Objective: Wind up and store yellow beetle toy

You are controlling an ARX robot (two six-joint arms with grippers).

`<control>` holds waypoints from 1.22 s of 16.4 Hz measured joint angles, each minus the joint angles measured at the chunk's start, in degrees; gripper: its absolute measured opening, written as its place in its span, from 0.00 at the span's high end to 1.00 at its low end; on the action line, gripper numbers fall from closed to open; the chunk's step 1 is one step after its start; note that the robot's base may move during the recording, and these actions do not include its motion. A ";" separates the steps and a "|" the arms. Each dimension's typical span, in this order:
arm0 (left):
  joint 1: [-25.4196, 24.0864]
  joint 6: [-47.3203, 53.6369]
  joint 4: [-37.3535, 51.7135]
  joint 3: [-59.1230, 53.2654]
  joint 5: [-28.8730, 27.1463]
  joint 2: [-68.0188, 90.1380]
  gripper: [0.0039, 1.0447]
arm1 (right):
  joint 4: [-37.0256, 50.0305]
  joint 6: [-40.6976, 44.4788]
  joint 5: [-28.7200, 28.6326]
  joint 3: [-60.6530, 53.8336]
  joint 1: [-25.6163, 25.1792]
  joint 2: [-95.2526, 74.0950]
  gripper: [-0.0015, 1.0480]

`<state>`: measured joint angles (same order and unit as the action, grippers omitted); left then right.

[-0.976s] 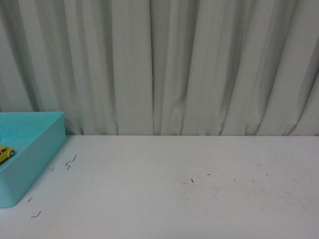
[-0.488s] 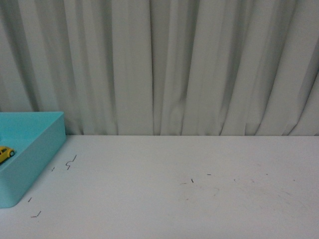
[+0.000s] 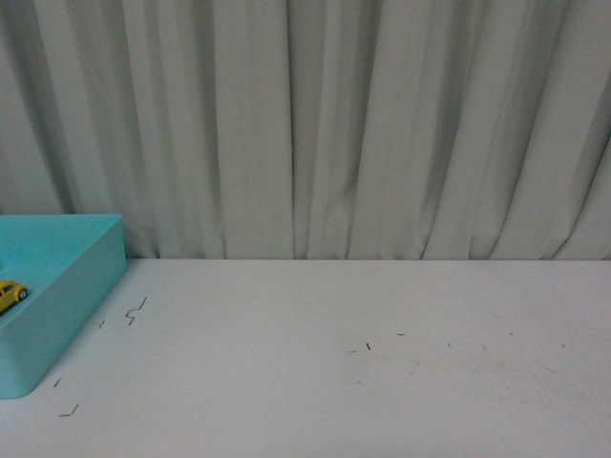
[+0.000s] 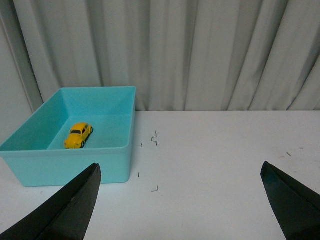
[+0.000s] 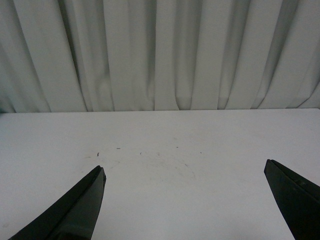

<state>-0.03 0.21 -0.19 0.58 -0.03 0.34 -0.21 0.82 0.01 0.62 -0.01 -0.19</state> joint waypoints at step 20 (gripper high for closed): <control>0.00 -0.04 0.04 0.00 0.00 0.00 0.06 | -0.02 -0.22 0.02 0.00 0.00 -0.02 0.06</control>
<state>-0.03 0.16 -0.14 0.58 -0.03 0.34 -0.23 0.60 0.03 0.62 -0.01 -0.21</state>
